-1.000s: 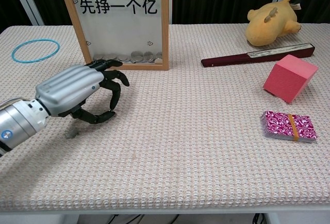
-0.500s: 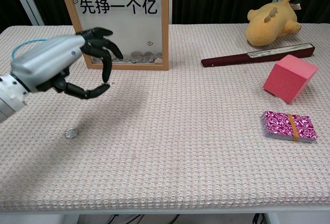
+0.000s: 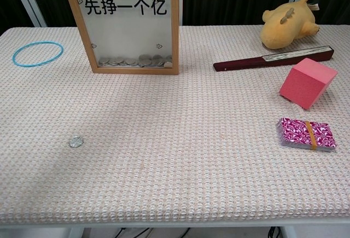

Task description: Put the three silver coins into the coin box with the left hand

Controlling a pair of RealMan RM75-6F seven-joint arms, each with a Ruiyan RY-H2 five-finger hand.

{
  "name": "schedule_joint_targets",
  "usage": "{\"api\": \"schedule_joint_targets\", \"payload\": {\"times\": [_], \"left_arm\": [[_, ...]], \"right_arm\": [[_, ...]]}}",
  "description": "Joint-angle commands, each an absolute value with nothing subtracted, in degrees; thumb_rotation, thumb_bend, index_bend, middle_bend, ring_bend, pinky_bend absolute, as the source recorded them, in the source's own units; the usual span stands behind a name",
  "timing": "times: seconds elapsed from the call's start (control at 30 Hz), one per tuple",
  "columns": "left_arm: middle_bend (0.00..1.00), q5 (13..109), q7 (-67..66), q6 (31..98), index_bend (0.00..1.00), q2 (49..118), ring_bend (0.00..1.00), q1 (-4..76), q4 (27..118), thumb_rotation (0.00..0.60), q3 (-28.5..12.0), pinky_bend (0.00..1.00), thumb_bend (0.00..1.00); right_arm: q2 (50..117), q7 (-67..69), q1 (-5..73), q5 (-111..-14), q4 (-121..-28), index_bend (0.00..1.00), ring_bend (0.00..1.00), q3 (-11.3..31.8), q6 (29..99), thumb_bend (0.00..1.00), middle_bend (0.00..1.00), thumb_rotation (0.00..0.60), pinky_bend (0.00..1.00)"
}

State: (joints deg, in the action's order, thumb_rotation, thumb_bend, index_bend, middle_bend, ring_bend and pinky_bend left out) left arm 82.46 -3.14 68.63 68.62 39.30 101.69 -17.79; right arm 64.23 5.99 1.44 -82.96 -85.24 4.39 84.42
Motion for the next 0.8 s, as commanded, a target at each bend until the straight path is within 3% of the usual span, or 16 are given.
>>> {"api": "schedule_joint_targets", "payload": {"times": [0.03,0.33,0.57,0.8], "left_arm": [[0.27,70.7,-2.4,56.5,0.63,63.5,0.05,46.8,101.1,0.600,-24.4,0.10,0.50],[0.29,54.5,-3.9,40.4,0.63,64.1,0.05,57.0,91.0,0.600,-25.1,0.11,0.50],[0.29,51.0,-6.7,37.9,0.63,66.0,0.05,60.7,87.7,0.600,-22.6,0.11,0.50],[0.29,41.2,-6.5,34.1,0.63,66.0,0.05,63.8,85.9,0.600,-20.9,0.10,0.50]], "right_arm": [[64.2,6.3,1.2,-82.9,-85.2,0.00,0.00,4.5,84.8,0.22,0.00,0.600,0.00],[64.3,7.0,1.1,-82.4,-84.7,0.00,0.00,4.5,84.4,0.22,0.00,0.600,0.00],[64.6,8.1,1.3,-82.1,-83.8,0.00,0.00,4.5,83.7,0.22,0.00,0.600,0.00],[64.8,8.8,1.4,-82.9,-83.2,0.00,0.00,4.4,84.0,0.22,0.00,0.600,0.00]]}}
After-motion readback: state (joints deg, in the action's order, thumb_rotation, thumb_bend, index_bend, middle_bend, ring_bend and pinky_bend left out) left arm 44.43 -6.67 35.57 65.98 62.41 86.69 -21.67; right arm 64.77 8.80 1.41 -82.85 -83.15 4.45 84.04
